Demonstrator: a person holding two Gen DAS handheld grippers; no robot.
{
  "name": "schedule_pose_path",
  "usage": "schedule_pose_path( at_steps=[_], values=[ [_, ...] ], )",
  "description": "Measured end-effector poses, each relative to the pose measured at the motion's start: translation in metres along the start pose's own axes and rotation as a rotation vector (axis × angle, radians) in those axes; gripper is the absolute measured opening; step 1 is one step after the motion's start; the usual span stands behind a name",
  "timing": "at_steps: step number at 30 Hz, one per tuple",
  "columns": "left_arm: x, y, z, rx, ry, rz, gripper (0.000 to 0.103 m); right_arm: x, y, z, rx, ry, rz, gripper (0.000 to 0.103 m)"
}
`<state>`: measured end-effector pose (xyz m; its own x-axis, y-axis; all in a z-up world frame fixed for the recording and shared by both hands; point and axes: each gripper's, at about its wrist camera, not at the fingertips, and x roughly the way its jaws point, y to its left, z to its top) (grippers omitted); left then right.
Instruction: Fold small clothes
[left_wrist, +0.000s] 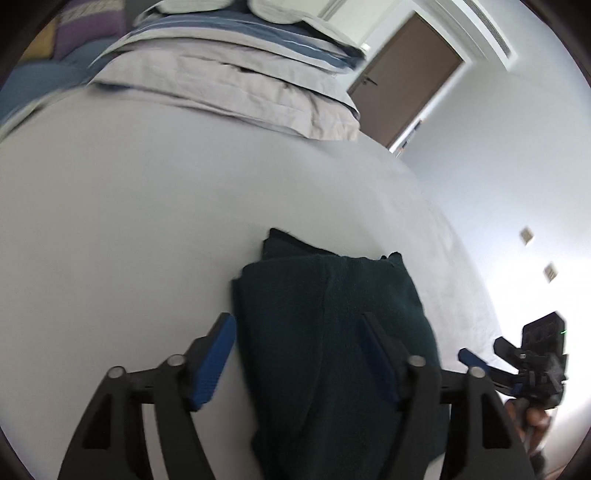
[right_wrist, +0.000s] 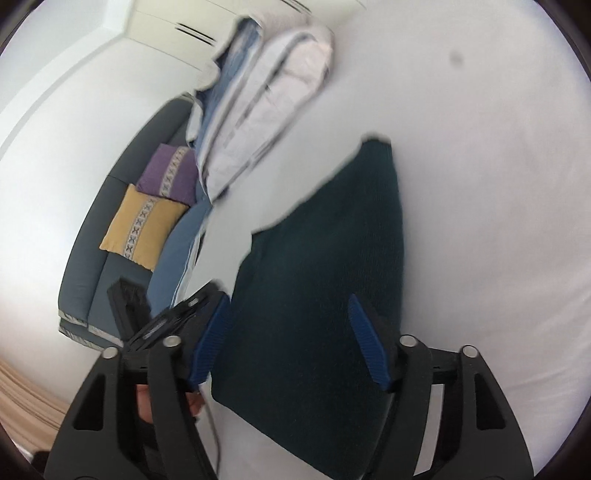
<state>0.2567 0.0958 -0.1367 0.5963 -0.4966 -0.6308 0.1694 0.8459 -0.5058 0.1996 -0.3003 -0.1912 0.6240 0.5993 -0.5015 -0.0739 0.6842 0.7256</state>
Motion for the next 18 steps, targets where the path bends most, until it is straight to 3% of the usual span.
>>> schedule_pose_path(
  at_steps=[4, 8, 13, 18],
  values=[
    [-0.005, 0.026, -0.014, -0.079, 0.083, -0.037, 0.071, -0.010, -0.022, 0.004, 0.079, 0.019, -0.018, 0.077],
    [0.011, 0.045, -0.023, -0.181, 0.176, -0.119, 0.071, 0.006, -0.057, -0.004, 0.221, 0.117, 0.067, 0.077],
    [0.030, 0.061, -0.025, -0.272, 0.231, -0.155, 0.073, 0.021, -0.077, -0.020, 0.253, 0.184, 0.056, 0.074],
    [0.044, 0.067, -0.018, -0.341, 0.276, -0.220, 0.073, 0.037, -0.080, -0.019, 0.279, 0.219, 0.120, 0.068]
  ],
)
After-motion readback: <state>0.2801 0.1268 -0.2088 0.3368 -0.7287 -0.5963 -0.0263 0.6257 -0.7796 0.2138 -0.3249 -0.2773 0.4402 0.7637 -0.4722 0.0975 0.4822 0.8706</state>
